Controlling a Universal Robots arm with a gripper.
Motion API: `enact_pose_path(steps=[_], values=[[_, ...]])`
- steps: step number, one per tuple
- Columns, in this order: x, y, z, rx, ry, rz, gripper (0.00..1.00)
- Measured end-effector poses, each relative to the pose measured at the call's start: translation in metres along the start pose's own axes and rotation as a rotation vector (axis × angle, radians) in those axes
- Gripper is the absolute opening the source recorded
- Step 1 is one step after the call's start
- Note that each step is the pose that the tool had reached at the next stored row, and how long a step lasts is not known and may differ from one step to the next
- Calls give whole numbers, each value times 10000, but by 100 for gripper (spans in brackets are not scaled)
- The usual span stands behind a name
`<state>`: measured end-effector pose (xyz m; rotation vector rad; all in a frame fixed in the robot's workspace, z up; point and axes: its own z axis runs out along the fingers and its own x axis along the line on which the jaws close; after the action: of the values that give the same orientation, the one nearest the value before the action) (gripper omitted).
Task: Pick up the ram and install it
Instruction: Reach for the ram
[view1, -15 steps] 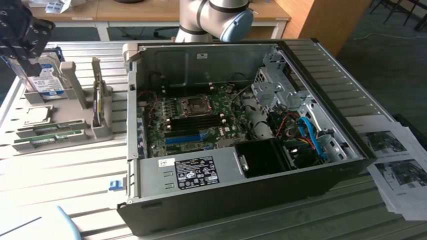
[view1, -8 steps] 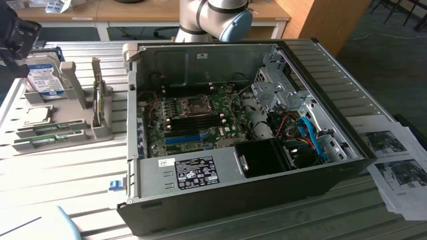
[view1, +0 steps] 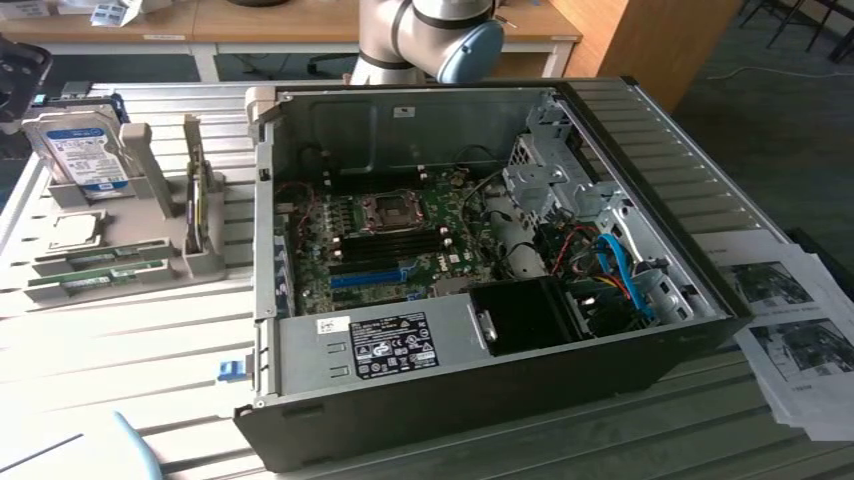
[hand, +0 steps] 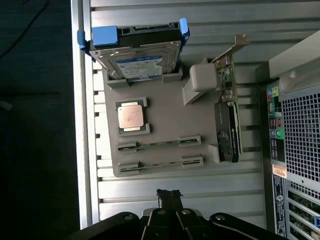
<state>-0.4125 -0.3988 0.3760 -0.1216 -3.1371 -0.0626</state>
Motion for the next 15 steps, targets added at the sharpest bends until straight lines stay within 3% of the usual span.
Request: enact_pose_path(steps=[12,15], values=[[2,3,1,1,4,1,9],[4,49,9,0,4,0,9]])
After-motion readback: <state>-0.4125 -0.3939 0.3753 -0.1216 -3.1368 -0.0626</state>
